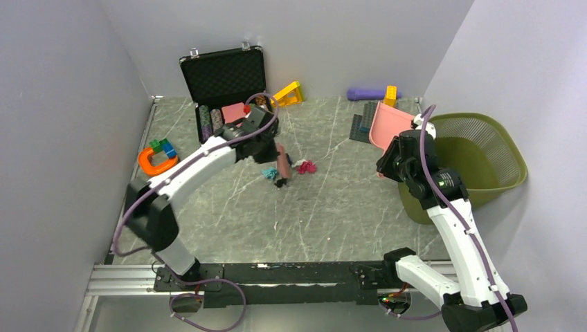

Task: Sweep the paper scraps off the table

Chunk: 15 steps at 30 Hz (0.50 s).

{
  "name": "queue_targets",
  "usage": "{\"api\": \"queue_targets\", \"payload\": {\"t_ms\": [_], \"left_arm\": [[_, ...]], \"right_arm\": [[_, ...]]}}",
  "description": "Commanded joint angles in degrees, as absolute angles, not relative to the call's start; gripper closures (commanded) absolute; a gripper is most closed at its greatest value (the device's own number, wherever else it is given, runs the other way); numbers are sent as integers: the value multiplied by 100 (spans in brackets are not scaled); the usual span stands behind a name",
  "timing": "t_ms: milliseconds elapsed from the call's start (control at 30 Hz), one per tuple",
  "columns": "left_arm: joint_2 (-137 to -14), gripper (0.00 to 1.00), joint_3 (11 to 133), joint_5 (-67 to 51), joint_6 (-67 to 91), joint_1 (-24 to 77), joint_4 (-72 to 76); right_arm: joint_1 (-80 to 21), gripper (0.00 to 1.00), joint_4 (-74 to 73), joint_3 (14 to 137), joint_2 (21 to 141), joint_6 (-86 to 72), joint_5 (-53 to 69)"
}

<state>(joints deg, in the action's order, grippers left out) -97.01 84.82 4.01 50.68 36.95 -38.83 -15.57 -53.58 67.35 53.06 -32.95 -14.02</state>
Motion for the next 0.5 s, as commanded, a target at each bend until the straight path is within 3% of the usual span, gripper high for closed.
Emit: {"api": "queue_targets", "payload": {"t_ms": [0, 167, 300, 467], "left_arm": [[-8640, 100, 8069, 1392, 3988, 3722, -5342], [-7653, 100, 7949, 643, 3042, 3727, -5119], [-7635, 100, 8284, 1657, 2550, 3712, -5297], [-8681, 100, 9163, 2691, 1506, 3709, -5602]], "right_arm": [[-1568, 100, -5306, 6653, 5340, -3072, -1225], [-1662, 100, -5393, 6524, 5862, -2531, -331], [-2398, 100, -5643, 6547, 6386, -2396, -229], [-3468, 100, -6101, 6435, 7051, -2532, -353]]}}
